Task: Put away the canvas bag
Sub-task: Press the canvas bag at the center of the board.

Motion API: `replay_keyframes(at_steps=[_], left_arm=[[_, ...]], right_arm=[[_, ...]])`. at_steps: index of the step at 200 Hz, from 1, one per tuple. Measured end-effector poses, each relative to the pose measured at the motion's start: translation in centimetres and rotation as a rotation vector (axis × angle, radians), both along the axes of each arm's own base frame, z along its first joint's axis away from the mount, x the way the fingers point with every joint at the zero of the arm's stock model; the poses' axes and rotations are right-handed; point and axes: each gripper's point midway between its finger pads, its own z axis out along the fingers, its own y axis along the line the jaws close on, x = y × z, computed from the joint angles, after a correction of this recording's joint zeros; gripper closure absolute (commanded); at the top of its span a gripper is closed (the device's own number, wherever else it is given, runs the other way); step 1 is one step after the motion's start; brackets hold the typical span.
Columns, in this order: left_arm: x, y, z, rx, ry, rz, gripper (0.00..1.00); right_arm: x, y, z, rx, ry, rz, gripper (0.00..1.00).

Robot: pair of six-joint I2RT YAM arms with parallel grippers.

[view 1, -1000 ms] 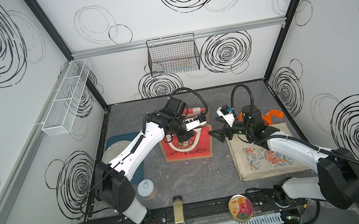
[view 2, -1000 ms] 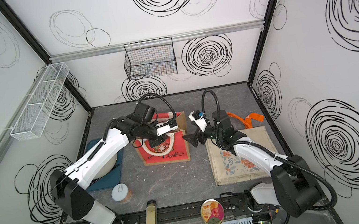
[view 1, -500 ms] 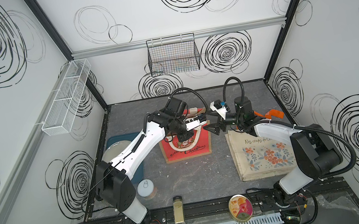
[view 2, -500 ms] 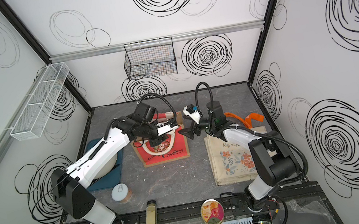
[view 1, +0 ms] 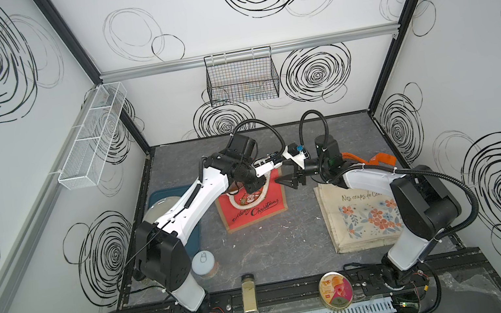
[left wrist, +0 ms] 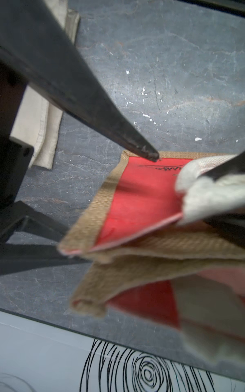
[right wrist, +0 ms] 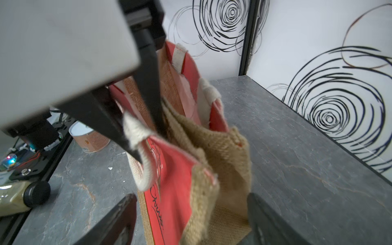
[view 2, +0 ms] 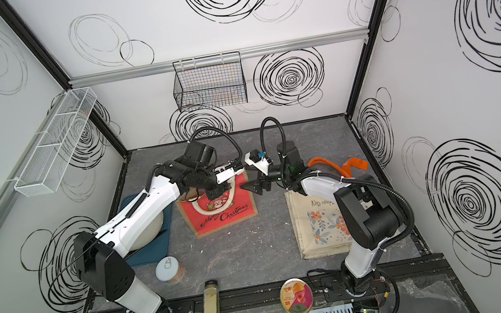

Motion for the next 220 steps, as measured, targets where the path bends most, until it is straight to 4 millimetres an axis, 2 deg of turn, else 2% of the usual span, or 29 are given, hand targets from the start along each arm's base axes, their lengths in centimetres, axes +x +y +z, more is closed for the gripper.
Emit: replay_keyframes(at_steps=[10,21,35,38,49,59,81,94,110,122,139,158,179,188,220], left_arm=[[0.2,0.2,0.3,-0.007,0.003,0.017,0.49],[0.5,0.3,0.8,-0.016,0.0,0.031,0.46],[0.8,0.4,1.7,-0.037,-0.011,0.044,0.38],[0.8,0.4,1.9,-0.044,-0.014,0.048,0.36],[0.8,0.6,2.8,-0.072,-0.022,0.061,0.14],[0.9,0.9,4.1,-0.103,-0.049,0.067,0.05],[1.8,1.8,7.3,-0.151,-0.114,0.099,0.01],[3.1,2.1,9.1,-0.17,-0.157,0.114,0.01],[4.9,2.0,10.3,-0.175,-0.192,0.127,0.01],[6.0,1.8,9.9,-0.169,-0.191,0.132,0.01],[7.4,1.5,8.2,-0.154,-0.158,0.131,0.01],[8.5,0.8,6.1,-0.166,-0.061,0.094,0.01],[9.9,0.2,4.8,-0.206,0.043,0.047,0.01],[9.8,0.2,4.1,-0.219,0.08,0.037,0.01],[7.0,-0.1,2.0,-0.229,0.224,0.01,0.01]], right_arm=[[-0.1,0.3,-0.1,-0.002,0.004,0.007,0.33],[-0.1,0.4,-0.2,-0.003,0.001,0.011,0.44],[0.4,0.5,-0.3,-0.006,-0.004,0.002,0.46],[0.5,0.6,-0.3,-0.006,0.001,-0.002,0.47],[0.9,0.6,-0.4,-0.01,0.001,-0.013,0.43],[1.1,0.6,-0.5,-0.011,0.008,-0.027,0.37],[1.4,0.8,-0.5,-0.01,0.0,-0.045,0.33],[1.4,1.1,-0.3,-0.008,-0.01,-0.05,0.33],[1.2,1.5,-0.3,-0.008,-0.019,-0.048,0.33],[1.2,1.6,-0.3,-0.009,-0.021,-0.05,0.34],[1.1,1.8,-0.2,-0.008,-0.022,-0.05,0.36],[1.3,1.7,-0.5,-0.007,-0.017,-0.069,0.38],[1.3,1.6,-1.2,-0.016,-0.002,-0.1,0.37],[1.5,1.6,-1.5,-0.022,0.001,-0.119,0.36],[1.9,1.9,-1.1,-0.009,0.004,-0.157,0.36]])
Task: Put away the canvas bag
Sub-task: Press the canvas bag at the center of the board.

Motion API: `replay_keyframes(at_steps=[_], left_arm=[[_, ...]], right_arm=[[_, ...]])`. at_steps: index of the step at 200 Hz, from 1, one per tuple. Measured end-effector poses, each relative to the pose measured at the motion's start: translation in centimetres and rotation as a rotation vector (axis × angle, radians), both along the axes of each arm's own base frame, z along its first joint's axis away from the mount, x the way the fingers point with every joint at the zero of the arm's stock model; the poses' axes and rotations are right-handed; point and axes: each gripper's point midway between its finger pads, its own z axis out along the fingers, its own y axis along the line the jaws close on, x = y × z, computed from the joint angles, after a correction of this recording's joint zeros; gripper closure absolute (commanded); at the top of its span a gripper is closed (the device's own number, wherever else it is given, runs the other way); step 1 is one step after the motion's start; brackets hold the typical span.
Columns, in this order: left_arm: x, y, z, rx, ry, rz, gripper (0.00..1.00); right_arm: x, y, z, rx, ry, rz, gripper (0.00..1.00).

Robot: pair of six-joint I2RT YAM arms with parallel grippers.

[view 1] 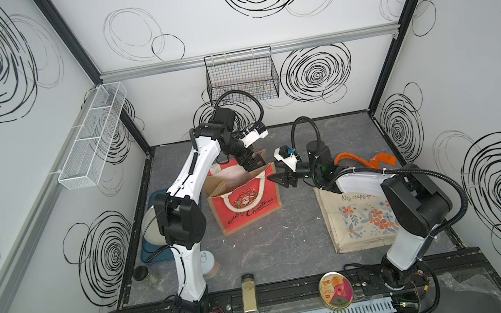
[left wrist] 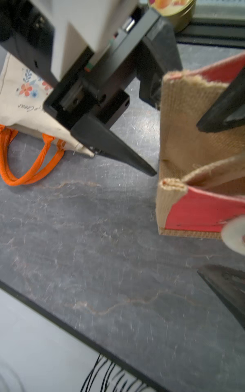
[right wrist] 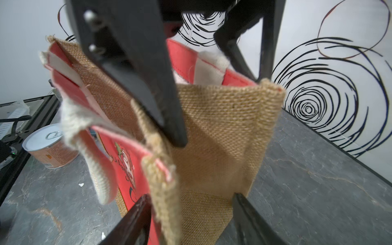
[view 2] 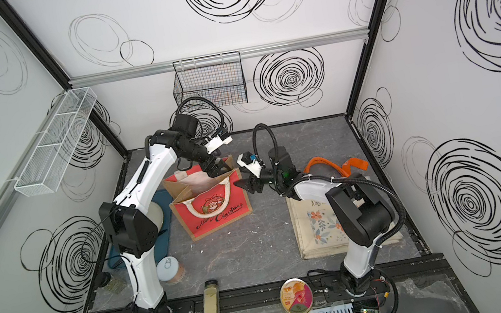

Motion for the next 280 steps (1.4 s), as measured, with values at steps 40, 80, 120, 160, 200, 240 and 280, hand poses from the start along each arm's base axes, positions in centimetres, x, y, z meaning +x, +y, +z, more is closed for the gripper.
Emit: replay_keyframes(at_steps=[40,80,120,160,200,240,280], left_arm=[[-2.0,-0.8,-0.1,-0.042,0.066,-0.029,0.0],[-4.7,-0.8,1.8,-0.087,0.069,-0.041,0.01],[-5.9,-1.0,-0.2,0.016,0.003,-0.018,0.04],[-4.7,-1.2,-2.2,0.114,-0.114,0.028,0.42],[-4.4,-1.6,-0.6,0.105,-0.199,0.02,0.81],[-4.9,-1.9,0.1,0.084,-0.222,-0.025,0.83],[-6.5,-2.5,0.1,0.048,-0.188,-0.108,0.87]], right_arm=[[0.7,0.1,-0.3,0.009,0.037,-0.043,0.39],[1.5,-0.1,-0.8,0.01,0.074,-0.099,0.4],[1.5,0.1,-0.5,0.023,0.095,-0.104,0.41],[1.1,-0.1,-1.2,0.028,0.137,-0.106,0.42],[0.4,-1.0,-1.0,0.041,0.151,-0.112,0.24],[-0.1,-2.0,0.0,0.052,0.11,-0.102,0.1],[-0.9,-1.4,0.4,0.051,0.071,-0.014,0.16]])
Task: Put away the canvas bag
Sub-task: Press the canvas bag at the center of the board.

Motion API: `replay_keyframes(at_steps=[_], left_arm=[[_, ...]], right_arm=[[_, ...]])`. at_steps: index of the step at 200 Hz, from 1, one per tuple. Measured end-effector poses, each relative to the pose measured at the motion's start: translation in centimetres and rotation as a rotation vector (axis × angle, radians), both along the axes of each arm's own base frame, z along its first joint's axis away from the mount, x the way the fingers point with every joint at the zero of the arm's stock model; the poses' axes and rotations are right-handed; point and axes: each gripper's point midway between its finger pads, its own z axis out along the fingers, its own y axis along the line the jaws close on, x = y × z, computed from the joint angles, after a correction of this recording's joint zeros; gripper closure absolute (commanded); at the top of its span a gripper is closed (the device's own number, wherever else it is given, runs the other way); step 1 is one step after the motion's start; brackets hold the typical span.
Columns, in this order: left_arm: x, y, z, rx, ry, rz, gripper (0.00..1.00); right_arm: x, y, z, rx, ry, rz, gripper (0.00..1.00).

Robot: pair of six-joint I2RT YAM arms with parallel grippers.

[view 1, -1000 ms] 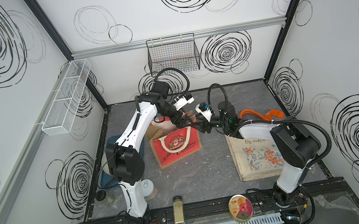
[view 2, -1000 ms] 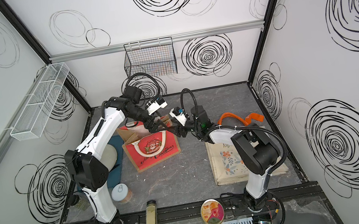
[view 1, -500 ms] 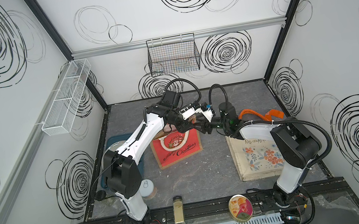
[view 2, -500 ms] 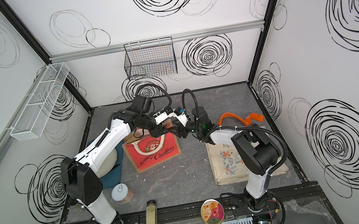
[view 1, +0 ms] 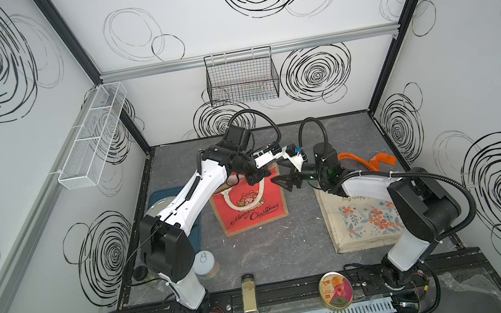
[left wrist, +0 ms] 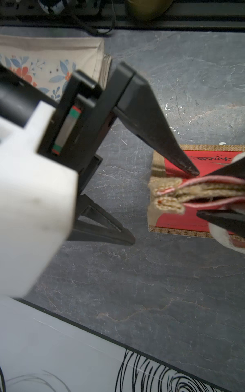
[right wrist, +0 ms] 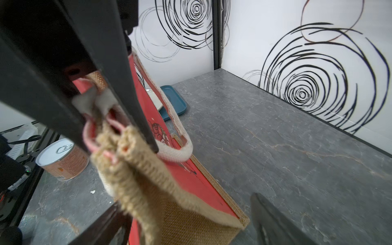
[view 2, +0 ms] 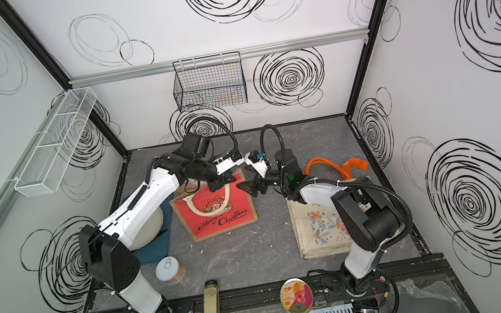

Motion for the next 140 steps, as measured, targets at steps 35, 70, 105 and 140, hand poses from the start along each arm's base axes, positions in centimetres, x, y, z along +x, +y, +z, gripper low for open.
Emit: replay_keyframes(at_steps=[35,70,105,140], left_arm=[[-0.4,0.3,1.1,-0.033,-0.018,-0.022,0.91],[-0.4,1.6,2.8,-0.079,-0.045,-0.004,0.95],[-0.6,2.0,3.1,-0.082,-0.06,0.011,1.0],[-1.2,1.4,4.1,-0.12,-0.079,0.014,1.0]], right_arm=[[-0.5,1.7,0.9,0.021,-0.027,0.094,0.39],[-1.6,2.6,1.6,0.045,-0.05,0.15,1.0],[-1.9,2.9,1.7,0.046,-0.053,0.155,0.24],[-1.7,2.3,-0.5,0.012,-0.005,0.092,0.27]])
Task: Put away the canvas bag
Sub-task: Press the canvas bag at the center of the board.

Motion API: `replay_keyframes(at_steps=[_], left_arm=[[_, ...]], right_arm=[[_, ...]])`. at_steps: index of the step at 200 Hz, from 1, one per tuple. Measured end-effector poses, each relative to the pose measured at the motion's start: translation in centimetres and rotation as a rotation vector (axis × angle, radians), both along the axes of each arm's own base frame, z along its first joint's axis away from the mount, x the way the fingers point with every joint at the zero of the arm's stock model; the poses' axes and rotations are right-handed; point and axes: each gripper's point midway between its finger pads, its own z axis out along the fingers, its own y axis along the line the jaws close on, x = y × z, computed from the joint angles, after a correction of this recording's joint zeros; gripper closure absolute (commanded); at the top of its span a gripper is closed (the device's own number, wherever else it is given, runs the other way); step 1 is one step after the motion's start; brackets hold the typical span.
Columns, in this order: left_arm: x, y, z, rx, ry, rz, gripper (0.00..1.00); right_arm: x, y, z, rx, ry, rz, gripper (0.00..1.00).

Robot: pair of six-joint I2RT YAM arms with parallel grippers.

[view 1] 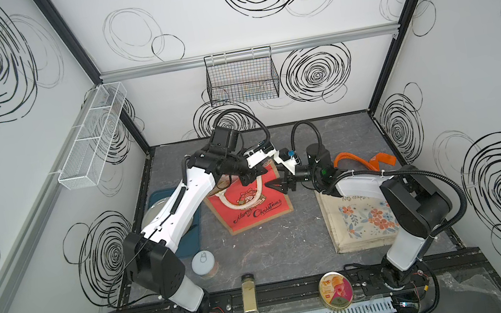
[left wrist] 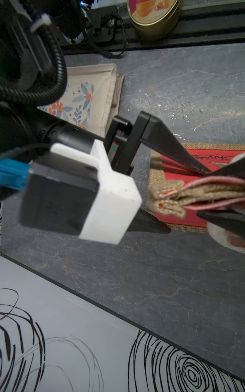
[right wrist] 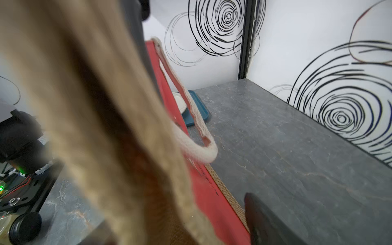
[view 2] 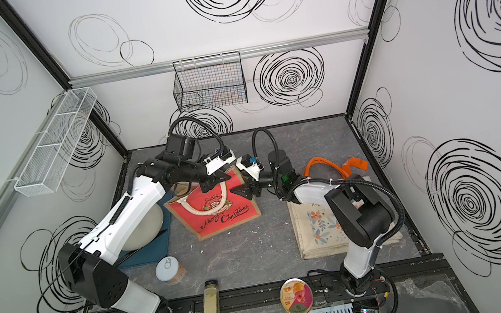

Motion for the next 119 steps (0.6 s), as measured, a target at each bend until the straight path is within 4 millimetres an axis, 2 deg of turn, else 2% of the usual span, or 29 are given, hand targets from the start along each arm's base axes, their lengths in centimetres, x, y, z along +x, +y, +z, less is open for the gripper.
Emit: replay_keyframes(at_steps=[8,15,33,41,62,65,67,80,89,107,119], left_arm=[[-0.2,0.1,0.1,-0.006,0.002,0.003,1.0],[-0.3,0.1,0.2,-0.01,0.003,0.005,1.0],[-0.2,0.4,0.4,-0.021,-0.002,0.015,1.0],[-0.1,0.4,0.5,-0.023,-0.007,0.018,1.0],[0.2,0.7,0.1,-0.012,-0.013,0.035,1.0],[0.2,0.8,0.1,-0.009,-0.014,0.038,1.0],[0.2,0.8,0.0,-0.009,-0.015,0.039,1.0],[0.3,0.8,-0.2,-0.005,-0.015,0.045,1.0],[0.3,0.8,-0.4,-0.003,-0.011,0.051,1.0],[0.1,0.9,-0.6,-0.006,-0.005,0.056,1.0],[0.0,0.9,-0.3,-0.014,-0.008,0.059,1.0]], right_arm=[[-0.1,-0.1,-0.3,-0.002,0.007,-0.005,0.34],[-0.1,-0.1,-0.3,0.0,0.007,-0.007,0.43],[-0.3,0.0,-0.5,0.004,0.006,-0.009,0.79],[-0.5,0.1,-0.6,0.002,0.007,-0.008,1.0],[-0.9,0.6,-0.9,-0.006,0.005,-0.004,1.0],[-1.0,0.7,-0.9,-0.008,0.004,-0.004,0.97],[-1.0,0.7,-0.9,-0.01,0.003,-0.004,0.92],[-1.1,0.7,-1.2,-0.018,0.011,-0.017,0.47],[-1.1,0.6,-1.5,-0.028,0.017,-0.036,0.26],[-0.9,-0.6,-2.0,-0.042,0.05,-0.125,0.08],[-1.2,-1.9,-2.0,-0.048,0.074,-0.196,0.03]])
